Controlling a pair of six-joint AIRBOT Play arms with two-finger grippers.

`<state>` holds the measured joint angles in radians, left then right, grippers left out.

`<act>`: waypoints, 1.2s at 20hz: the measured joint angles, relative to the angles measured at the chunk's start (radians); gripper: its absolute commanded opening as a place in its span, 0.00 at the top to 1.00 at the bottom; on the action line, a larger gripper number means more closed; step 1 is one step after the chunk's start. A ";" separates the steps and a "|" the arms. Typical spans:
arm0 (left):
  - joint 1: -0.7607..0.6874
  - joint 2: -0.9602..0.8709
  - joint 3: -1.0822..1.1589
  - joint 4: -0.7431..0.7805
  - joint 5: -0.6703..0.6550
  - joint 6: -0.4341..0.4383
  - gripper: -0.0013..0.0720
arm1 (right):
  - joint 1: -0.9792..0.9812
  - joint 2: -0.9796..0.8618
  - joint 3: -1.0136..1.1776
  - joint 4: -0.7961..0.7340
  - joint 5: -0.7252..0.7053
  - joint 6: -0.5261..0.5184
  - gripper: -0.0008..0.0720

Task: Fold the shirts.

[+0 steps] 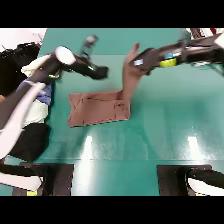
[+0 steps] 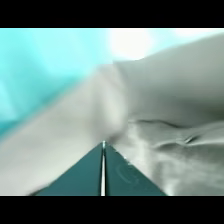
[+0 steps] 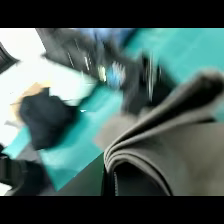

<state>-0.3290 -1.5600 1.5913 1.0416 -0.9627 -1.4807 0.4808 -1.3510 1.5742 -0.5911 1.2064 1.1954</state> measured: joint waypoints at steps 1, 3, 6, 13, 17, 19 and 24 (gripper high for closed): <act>0.049 0.058 0.000 0.036 -0.022 -0.002 0.95 | 0.066 -0.035 0.001 0.026 -0.039 -0.022 0.96; 0.135 0.163 0.001 0.108 -0.063 -0.003 0.95 | 0.195 -0.119 0.007 0.084 -0.127 -0.074 0.53; 0.235 0.291 0.001 0.183 -0.111 -0.003 0.95 | 0.352 -0.274 0.074 0.121 -0.216 -0.148 0.38; 0.319 0.406 0.001 0.238 -0.205 -0.003 0.95 | 0.329 -0.406 0.168 0.008 -0.066 -0.071 0.56; 0.327 0.416 0.001 0.242 -0.223 -0.002 0.95 | 0.155 -0.312 -0.025 -0.128 -0.006 0.013 0.56; 0.328 0.417 0.001 0.242 -0.229 -0.002 0.95 | 0.053 -0.245 -0.166 -0.166 -0.030 0.055 0.18; 0.328 0.415 0.001 0.233 -0.222 0.000 0.95 | -0.118 -0.167 -0.433 -0.141 -0.142 0.089 0.05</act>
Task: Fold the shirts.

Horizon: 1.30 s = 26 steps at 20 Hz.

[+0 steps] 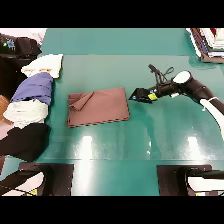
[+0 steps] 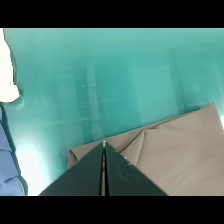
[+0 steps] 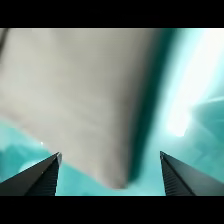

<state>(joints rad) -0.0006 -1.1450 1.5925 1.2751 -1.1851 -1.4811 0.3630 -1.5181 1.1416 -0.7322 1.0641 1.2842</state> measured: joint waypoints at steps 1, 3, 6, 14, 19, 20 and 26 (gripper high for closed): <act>0.000 -0.001 0.000 -0.001 0.004 0.000 0.95 | -0.013 -0.008 -0.023 0.016 -0.015 -0.003 0.05; 0.000 -0.001 0.000 -0.005 0.013 0.000 0.95 | -0.013 -0.044 -0.030 0.065 -0.035 -0.024 0.05; 0.000 -0.002 0.000 -0.015 0.019 0.000 0.95 | 0.035 -0.139 0.029 0.121 -0.045 -0.042 0.10; 0.000 -0.002 0.000 -0.072 0.015 -0.003 0.95 | 0.205 -0.366 0.290 0.195 0.020 -0.056 0.96; -0.054 -0.002 0.000 -0.113 0.002 -0.003 0.95 | 0.153 -0.315 0.383 0.112 0.042 -0.035 0.96; -0.080 -0.002 0.000 -0.116 0.002 -0.003 0.95 | 0.117 -0.283 0.391 0.066 0.047 -0.021 0.96; -0.255 -0.002 0.000 -0.126 0.039 -0.003 0.95 | -0.240 -0.056 0.406 -0.234 0.158 0.071 0.96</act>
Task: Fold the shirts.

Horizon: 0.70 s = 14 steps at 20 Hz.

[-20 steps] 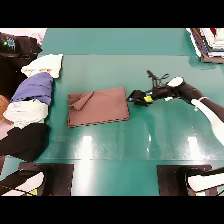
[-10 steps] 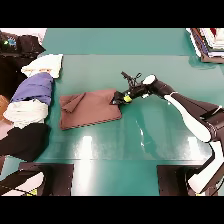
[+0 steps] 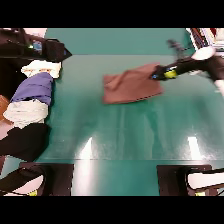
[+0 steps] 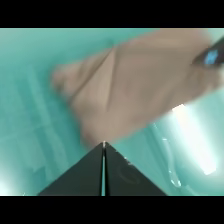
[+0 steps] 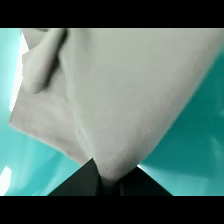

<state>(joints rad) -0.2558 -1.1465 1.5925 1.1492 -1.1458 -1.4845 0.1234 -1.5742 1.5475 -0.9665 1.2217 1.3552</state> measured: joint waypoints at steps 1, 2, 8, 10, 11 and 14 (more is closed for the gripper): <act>-0.025 0.000 0.000 -0.001 0.014 0.000 0.95 | -0.082 0.038 0.000 -0.042 0.020 0.015 0.96; -0.048 0.000 0.000 -0.001 0.030 0.000 0.95 | -0.161 0.071 0.001 -0.081 0.039 0.027 0.96; -0.124 0.000 0.000 -0.003 0.110 -0.007 0.95 | -0.668 0.189 -0.014 -0.228 0.116 0.112 0.96; -0.132 0.000 0.000 -0.004 0.123 -0.008 0.95 | -0.806 0.205 -0.061 -0.245 0.124 0.133 0.96; -0.135 0.000 0.000 -0.005 0.127 -0.009 0.95 | -0.864 0.212 -0.095 -0.249 0.128 0.141 0.96; -0.137 0.000 0.000 -0.005 0.137 -0.010 0.95 | -1.007 0.246 -0.228 -0.258 0.123 0.154 0.96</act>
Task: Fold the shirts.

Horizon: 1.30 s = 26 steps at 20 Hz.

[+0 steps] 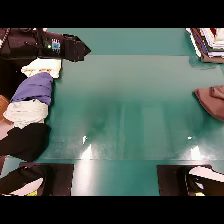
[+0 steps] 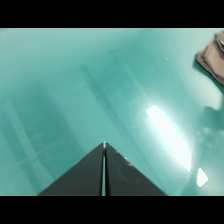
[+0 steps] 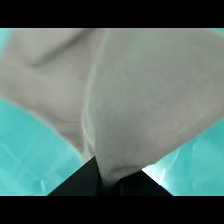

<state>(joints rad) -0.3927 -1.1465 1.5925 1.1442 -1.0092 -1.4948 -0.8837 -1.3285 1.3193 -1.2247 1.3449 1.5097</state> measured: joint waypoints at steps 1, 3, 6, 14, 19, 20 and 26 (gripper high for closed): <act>0.000 0.000 0.000 0.000 0.001 0.000 0.95 | -0.034 0.014 -0.044 -0.003 -0.006 0.004 0.96; -0.002 0.000 0.000 0.000 0.003 0.000 0.95 | -0.088 0.039 -0.111 -0.005 -0.008 0.005 0.46; -0.002 0.000 0.000 0.000 0.004 0.000 0.95 | -0.152 0.057 -0.139 -0.007 0.023 -0.013 0.20; -0.002 0.000 0.000 0.000 0.006 0.001 0.95 | -0.108 0.105 0.057 0.135 0.128 -0.031 0.20; -0.002 0.000 0.000 0.000 0.005 0.003 0.95 | 0.237 0.179 0.108 0.235 0.093 -0.034 0.20; -0.002 0.000 0.000 0.000 0.006 0.003 0.95 | 0.322 0.189 0.111 0.241 0.088 -0.034 0.20; -0.002 0.000 0.000 0.000 0.006 0.003 0.95 | 0.742 0.211 0.119 0.252 0.064 -0.049 0.96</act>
<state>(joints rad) -0.3946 -1.1465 1.5925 1.1439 -1.0035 -1.4921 -0.1421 -1.1179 1.4384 -0.9726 1.4090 1.4605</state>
